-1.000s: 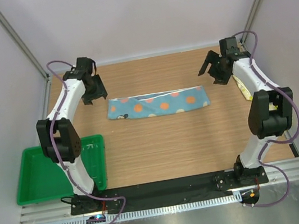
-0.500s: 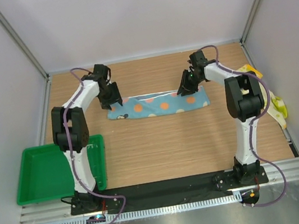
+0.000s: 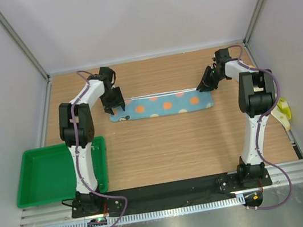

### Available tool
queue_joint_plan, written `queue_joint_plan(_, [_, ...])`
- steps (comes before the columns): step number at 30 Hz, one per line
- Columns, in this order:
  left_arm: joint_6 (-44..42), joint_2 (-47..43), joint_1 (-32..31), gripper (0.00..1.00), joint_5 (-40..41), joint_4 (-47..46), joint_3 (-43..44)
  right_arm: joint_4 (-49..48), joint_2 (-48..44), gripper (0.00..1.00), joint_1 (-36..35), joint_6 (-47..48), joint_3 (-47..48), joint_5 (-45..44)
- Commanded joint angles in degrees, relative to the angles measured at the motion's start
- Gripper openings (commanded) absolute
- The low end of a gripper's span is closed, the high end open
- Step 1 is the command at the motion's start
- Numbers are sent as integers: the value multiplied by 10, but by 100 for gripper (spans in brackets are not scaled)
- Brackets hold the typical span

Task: Roll the towels
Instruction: Fold the towel

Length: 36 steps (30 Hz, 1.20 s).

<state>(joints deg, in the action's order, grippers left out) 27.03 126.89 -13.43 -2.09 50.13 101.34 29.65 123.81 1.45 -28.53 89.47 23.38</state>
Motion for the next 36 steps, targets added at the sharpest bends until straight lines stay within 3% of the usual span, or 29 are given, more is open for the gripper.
queue_joint_plan(1, [0,32,3,58,17,8,9,10,7,29,9,22,8,-30])
queue_joint_plan(14, [-9,6,7,57,31,9,7,33,-23,30,30,27,18,-55])
queue_joint_plan(21, [0,-45,7,58,9,5,30,56,-115,47,19,16,32,-61])
queue_joint_plan(25, [4,-92,2,57,11,-4,12,33,-222,48,-3,-10,-57,-51])
queue_joint_plan(27, [11,-121,-2,57,8,-18,-5,18,-247,45,-36,-13,-89,-45])
queue_joint_plan(34, [34,-190,-8,56,3,-55,-112,-31,-231,2,-66,-38,-199,48])
queue_joint_plan(36, [35,-195,-8,54,3,-63,-140,-38,-224,1,-65,-35,-211,48])
